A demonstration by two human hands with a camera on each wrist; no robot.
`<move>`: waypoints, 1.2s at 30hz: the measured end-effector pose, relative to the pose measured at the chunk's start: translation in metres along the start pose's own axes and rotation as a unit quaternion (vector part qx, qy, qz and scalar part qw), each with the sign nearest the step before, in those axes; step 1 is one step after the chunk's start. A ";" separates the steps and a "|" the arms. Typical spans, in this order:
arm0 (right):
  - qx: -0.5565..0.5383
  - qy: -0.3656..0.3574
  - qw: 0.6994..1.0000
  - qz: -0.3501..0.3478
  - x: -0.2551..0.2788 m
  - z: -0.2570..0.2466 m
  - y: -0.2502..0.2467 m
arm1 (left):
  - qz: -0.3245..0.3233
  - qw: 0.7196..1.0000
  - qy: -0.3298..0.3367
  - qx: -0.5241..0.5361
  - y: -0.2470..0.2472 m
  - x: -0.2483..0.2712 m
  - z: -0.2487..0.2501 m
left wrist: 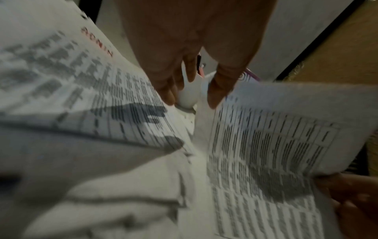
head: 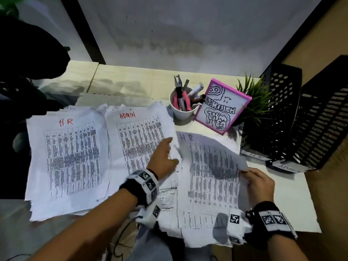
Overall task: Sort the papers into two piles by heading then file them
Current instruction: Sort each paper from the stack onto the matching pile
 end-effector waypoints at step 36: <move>0.251 -0.116 0.961 -0.022 -0.017 -0.025 0.012 | 0.032 0.981 -0.067 0.181 0.023 0.049 -0.021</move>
Point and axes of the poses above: each hand's wrist, its own x-axis away from the middle knuckle, its own y-axis out of the palm, z = x × y, the point moved 8 cm from there along -x, towards the middle knuckle, and after that the axes turned 7 degrees about y, right-handed, at the moved point
